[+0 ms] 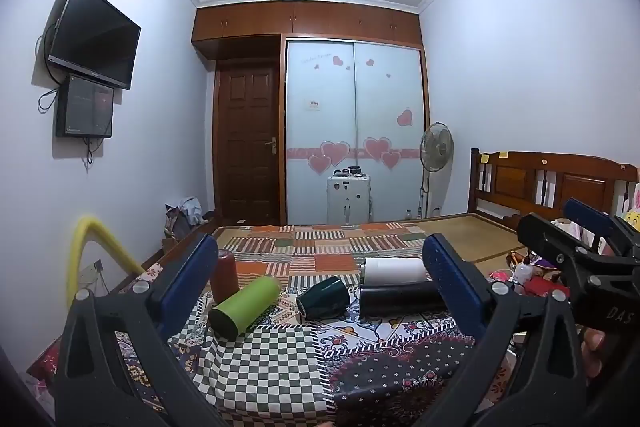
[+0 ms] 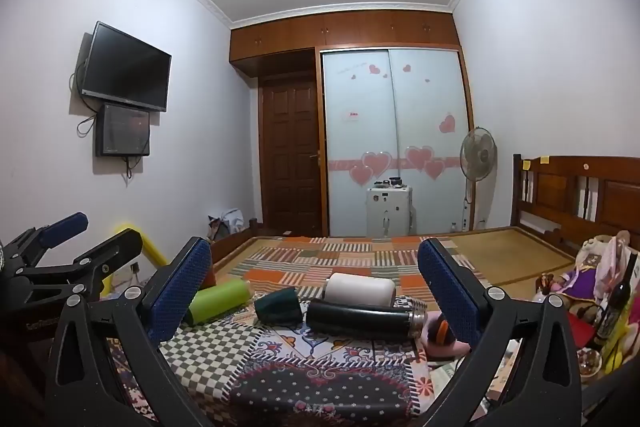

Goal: Flip cup upright

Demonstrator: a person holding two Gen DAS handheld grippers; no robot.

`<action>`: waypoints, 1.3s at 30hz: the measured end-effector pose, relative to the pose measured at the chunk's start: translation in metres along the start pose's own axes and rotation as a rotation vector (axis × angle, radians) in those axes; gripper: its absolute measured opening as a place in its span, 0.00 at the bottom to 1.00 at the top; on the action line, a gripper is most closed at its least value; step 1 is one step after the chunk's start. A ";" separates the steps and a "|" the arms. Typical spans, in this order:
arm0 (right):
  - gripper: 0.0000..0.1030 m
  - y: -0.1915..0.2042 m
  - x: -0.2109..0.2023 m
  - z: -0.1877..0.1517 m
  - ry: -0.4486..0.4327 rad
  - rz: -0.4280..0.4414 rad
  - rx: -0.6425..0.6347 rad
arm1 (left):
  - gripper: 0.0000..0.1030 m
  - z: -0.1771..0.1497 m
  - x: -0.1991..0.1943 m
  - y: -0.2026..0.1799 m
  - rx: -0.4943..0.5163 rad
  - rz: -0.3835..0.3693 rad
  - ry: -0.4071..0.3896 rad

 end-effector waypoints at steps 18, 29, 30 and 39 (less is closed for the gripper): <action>1.00 -0.001 0.001 0.000 0.014 -0.002 0.005 | 1.00 -0.002 0.004 -0.002 0.015 0.001 0.001; 1.00 0.000 0.000 -0.001 0.011 -0.001 0.009 | 1.00 -0.002 0.001 -0.003 0.017 0.009 -0.001; 1.00 0.000 0.001 -0.001 0.011 -0.001 0.010 | 1.00 -0.003 0.001 -0.002 0.015 0.008 0.000; 1.00 -0.001 0.003 -0.002 0.012 -0.003 0.013 | 1.00 -0.004 0.002 0.000 0.013 0.015 0.004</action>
Point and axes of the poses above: each gripper's, at about its wrist camera, not at the fingertips, and x roughly the way its jaws point, y to its left, z to its top, the point moved 5 cm from there along x, roughly the way its jaws point, and after that the axes turned 8 degrees about x, right-handed, at the moved point
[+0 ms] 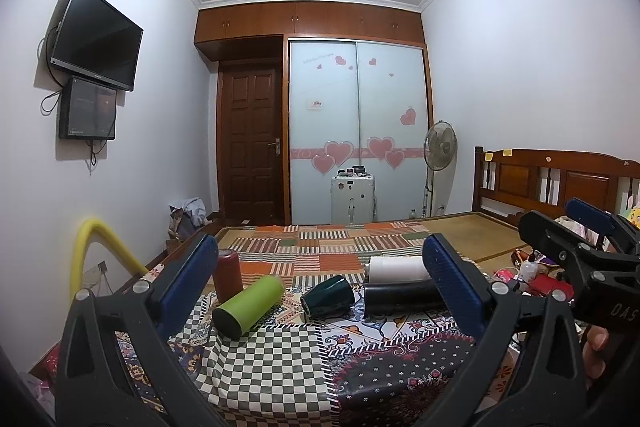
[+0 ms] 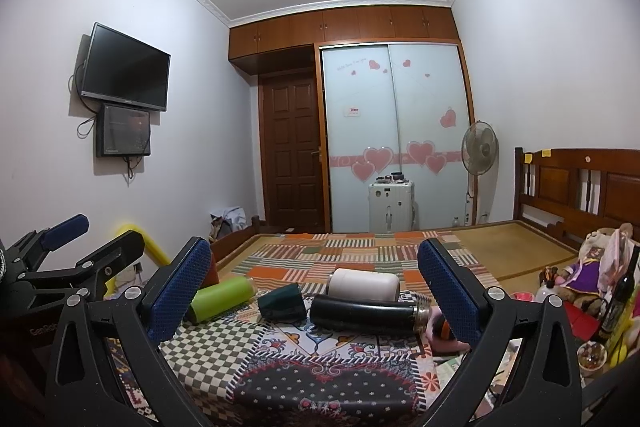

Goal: Flip cup upright

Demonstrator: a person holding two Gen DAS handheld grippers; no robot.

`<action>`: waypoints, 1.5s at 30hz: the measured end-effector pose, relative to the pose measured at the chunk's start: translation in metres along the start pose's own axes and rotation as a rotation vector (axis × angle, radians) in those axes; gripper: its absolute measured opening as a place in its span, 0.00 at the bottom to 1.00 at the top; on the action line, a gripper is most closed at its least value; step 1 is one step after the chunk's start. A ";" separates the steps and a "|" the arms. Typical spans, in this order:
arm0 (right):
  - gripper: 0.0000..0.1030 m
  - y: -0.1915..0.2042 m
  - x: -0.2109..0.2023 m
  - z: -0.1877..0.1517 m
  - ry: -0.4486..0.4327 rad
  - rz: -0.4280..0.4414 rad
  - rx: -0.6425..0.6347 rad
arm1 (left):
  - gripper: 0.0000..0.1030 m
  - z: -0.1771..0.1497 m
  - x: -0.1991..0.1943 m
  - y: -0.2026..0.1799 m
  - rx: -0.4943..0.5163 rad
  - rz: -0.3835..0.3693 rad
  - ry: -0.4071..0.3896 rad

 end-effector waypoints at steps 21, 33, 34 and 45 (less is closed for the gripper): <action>1.00 0.000 0.000 0.000 0.000 0.002 0.002 | 1.00 -0.001 0.001 0.001 -0.002 0.003 -0.001; 1.00 0.006 0.002 -0.001 0.001 0.006 0.003 | 1.00 -0.001 0.001 0.002 -0.003 0.004 0.000; 1.00 0.007 0.002 -0.001 0.001 0.006 0.002 | 1.00 -0.001 0.001 0.002 -0.003 0.003 0.000; 1.00 0.008 0.002 -0.002 0.002 0.006 0.003 | 1.00 -0.003 0.004 0.003 -0.004 0.002 0.006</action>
Point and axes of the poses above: each gripper's, at about its wrist camera, not at the fingertips, and x roughly the way its jaws point, y to its left, z to its top, the point moved 5 cm from there along x, roughly the way its jaws point, and after that the axes turned 8 degrees about x, right-handed, at the moved point
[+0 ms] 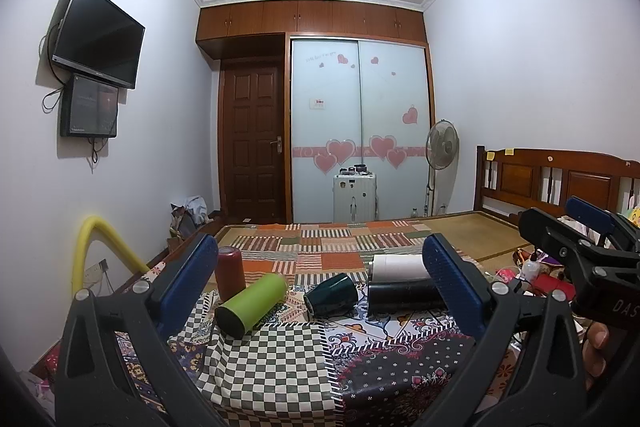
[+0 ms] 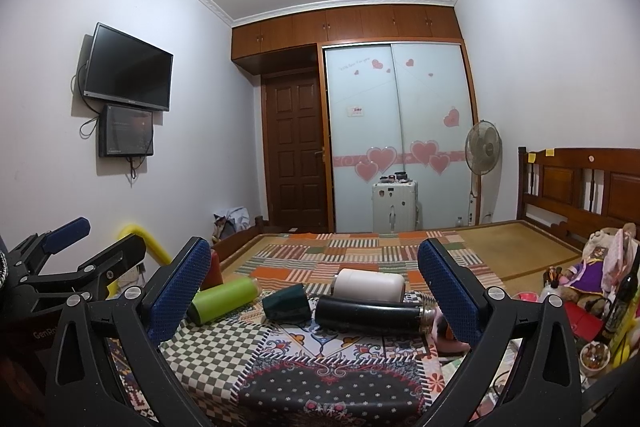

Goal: Flip cup upright

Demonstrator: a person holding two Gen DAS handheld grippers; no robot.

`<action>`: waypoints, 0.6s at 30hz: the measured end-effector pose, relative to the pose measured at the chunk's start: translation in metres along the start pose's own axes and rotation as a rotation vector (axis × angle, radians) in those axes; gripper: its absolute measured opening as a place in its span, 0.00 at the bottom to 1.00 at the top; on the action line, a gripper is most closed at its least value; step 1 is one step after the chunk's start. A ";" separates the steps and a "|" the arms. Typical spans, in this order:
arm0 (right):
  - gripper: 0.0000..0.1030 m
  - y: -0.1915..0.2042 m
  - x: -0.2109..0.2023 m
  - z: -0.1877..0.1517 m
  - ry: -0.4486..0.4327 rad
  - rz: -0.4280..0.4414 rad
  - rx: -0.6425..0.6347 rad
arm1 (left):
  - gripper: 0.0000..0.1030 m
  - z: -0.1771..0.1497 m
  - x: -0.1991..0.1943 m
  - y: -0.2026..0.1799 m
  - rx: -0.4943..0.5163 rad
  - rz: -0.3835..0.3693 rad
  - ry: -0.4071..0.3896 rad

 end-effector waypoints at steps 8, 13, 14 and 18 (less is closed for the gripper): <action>1.00 0.000 0.009 -0.005 0.018 0.002 0.000 | 1.00 -0.007 0.011 0.001 0.006 -0.001 0.023; 1.00 -0.003 0.022 -0.012 0.045 -0.011 -0.008 | 1.00 -0.022 0.045 0.012 0.024 -0.033 0.115; 1.00 -0.005 0.026 -0.014 0.053 -0.015 -0.009 | 1.00 -0.025 0.052 0.015 0.030 -0.030 0.137; 1.00 -0.013 0.046 -0.022 0.090 -0.023 -0.003 | 0.97 -0.044 0.096 0.032 0.056 -0.040 0.259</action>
Point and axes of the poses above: each gripper's, at about its wrist camera, not at the fingertips, and x roughly the way its jaws point, y to its left, z to its top, the point moved 5 cm from there along x, roughly the way its jaws point, and after that the axes turned 8 degrees about x, right-handed, at the moved point
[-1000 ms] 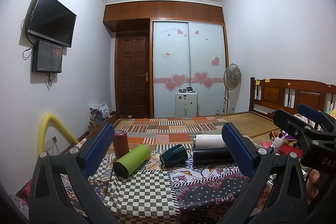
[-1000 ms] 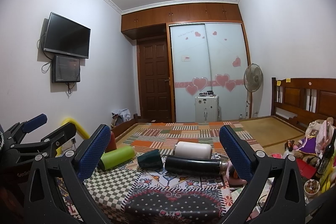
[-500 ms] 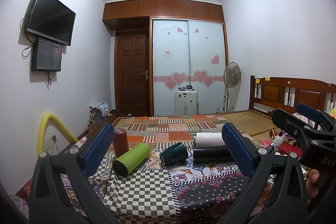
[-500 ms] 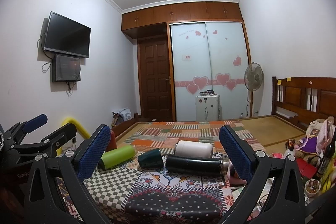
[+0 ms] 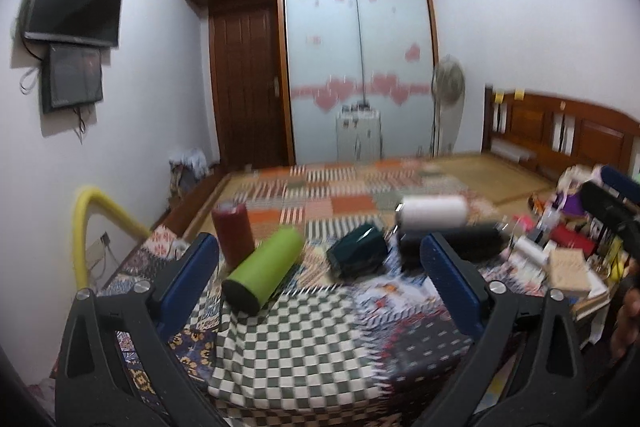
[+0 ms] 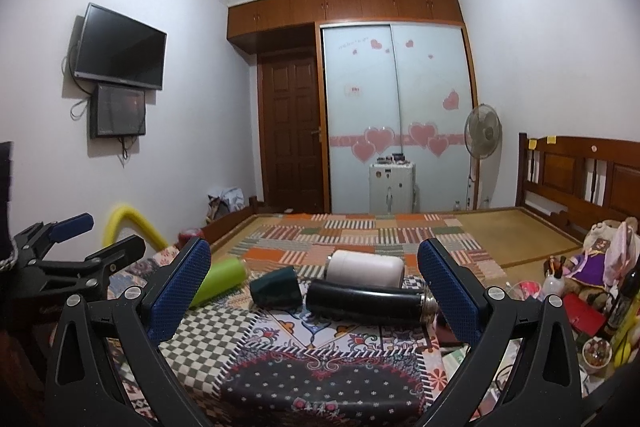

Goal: Flip cup upright
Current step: 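Move the left tool down to the lime-green bottle and close on it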

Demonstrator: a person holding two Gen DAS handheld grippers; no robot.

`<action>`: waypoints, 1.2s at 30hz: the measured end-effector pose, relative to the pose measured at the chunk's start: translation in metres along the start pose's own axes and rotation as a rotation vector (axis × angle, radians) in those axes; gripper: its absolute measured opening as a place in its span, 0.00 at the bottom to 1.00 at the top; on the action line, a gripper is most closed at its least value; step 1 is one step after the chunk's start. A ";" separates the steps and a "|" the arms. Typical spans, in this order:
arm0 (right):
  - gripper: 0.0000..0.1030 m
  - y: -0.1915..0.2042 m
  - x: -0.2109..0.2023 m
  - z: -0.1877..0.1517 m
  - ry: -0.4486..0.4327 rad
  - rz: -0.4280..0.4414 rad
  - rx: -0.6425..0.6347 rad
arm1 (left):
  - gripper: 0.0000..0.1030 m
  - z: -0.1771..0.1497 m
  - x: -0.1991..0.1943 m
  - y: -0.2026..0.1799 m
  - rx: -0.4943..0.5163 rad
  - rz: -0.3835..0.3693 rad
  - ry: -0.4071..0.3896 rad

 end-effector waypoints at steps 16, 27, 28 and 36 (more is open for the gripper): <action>1.00 -0.020 0.093 -0.033 0.161 -0.050 -0.020 | 0.89 -0.056 0.224 0.083 -0.023 -0.141 0.535; 1.00 -0.016 0.116 -0.051 0.229 -0.029 -0.046 | 0.75 -0.090 0.277 0.079 -0.035 -0.220 0.740; 1.00 -0.017 0.118 -0.052 0.231 -0.029 -0.046 | 0.71 -0.090 0.279 0.078 -0.036 -0.219 0.751; 1.00 -0.026 0.122 -0.054 0.246 -0.040 -0.032 | 0.71 -0.092 0.285 0.073 -0.016 -0.201 0.779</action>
Point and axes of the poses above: each gripper's, at about its wrist camera, not at the fingertips, and x roughly the way its jaws point, y to its left, z to its top, the point moved 5 cm from there along x, roughly the way its jaws point, and after that the axes turned 8 degrees about x, right-handed, at the moved point
